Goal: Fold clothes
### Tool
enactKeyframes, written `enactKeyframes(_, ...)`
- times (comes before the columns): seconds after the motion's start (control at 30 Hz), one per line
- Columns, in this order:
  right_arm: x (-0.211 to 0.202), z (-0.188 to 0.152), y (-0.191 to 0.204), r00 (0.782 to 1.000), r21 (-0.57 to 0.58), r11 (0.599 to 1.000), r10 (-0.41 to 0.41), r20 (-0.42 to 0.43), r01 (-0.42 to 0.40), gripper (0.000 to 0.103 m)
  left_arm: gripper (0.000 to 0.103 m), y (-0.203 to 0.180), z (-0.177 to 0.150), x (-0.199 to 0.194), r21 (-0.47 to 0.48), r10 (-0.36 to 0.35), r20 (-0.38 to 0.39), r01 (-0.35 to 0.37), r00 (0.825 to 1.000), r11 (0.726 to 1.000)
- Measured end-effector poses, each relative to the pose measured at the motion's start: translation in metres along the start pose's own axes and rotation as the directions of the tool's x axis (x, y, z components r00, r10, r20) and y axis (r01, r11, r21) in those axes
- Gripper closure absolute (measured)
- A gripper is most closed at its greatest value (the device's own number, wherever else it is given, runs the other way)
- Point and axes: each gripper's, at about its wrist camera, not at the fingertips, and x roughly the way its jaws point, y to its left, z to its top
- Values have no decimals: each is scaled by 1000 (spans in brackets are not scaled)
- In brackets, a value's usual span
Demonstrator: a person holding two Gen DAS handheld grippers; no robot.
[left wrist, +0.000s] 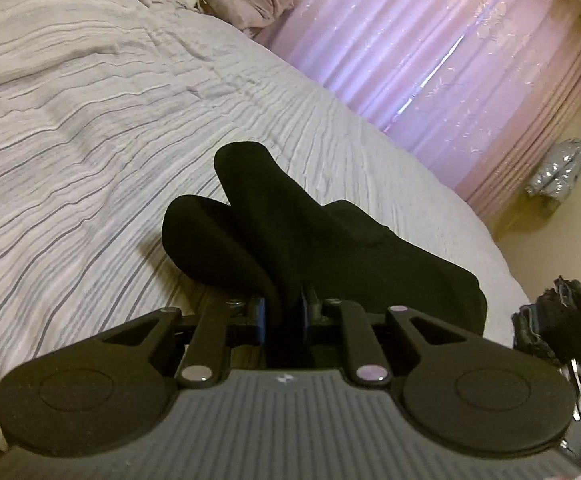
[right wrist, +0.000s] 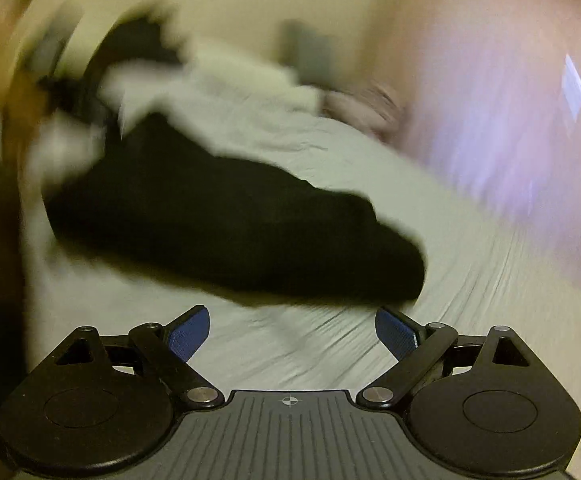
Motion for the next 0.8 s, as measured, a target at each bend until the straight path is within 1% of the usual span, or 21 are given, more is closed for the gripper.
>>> enactKeyframes(0.03,13,2,6,1000,-141,990,-19,-12,17,10,89,1,0,2,0,-7,-5,7,1000,1000)
enactKeyframes(0.07,26,2,12,999,-262,965,-31,-20,24,10,89,4,1,5,-6,-13,-7,13,1000,1000)
enactKeyframes(0.1,39,2,18,999,-380,924,-42,-22,30,10,89,7,2,7,-11,-19,-10,19,1000,1000)
enactKeyframes(0.17,61,2,30,999,-552,833,-40,0,33,10,89,8,4,8,-17,-29,-13,29,999,999)
enactKeyframes(0.2,72,3,35,999,-611,791,-33,16,35,10,89,8,4,9,-17,-32,-13,32,999,999)
enactKeyframes(0.23,81,5,38,999,-648,761,-22,34,39,10,89,9,5,10,-17,-35,-15,35,999,999)
enactKeyframes(0.37,108,17,47,998,-737,674,12,68,42,11,89,12,9,13,-19,-48,-31,47,998,999)
enactKeyframes(0.4,114,19,47,998,-746,665,17,66,38,11,89,11,10,14,-13,-46,-37,46,998,999)
enactKeyframes(0.43,120,22,45,999,-736,676,24,47,19,25,89,10,11,14,-7,-46,-43,46,998,999)
enactKeyframes(0.47,127,25,39,999,-712,702,37,11,-18,40,89,7,13,14,5,-48,-50,48,998,999)
enactKeyframes(0.5,131,27,33,999,-680,732,45,-6,-37,60,89,3,15,13,21,-49,-56,50,997,999)
enactKeyframes(0.53,130,28,30,999,-662,749,37,1,-27,72,90,-2,18,13,40,-51,-61,53,997,998)
enactKeyframes(0.6,118,31,26,1000,-638,770,-3,23,16,77,90,-16,25,10,82,-73,-65,78,995,994)
enactKeyframes(0.63,108,34,21,999,-618,785,-22,34,38,78,90,-24,28,9,94,-93,-68,99,993,991)
enactKeyframes(0.7,82,37,10,997,-601,795,-69,42,80,78,90,-42,34,9,98,-160,-77,167,984,981)
enactKeyframes(0.77,52,38,0,992,-596,794,-121,44,123,78,90,-65,33,14,113,-232,-100,242,968,964)
enactKeyframes(0.8,33,37,-4,987,-598,788,-153,41,147,78,90,-77,31,18,114,-274,-119,287,954,951)
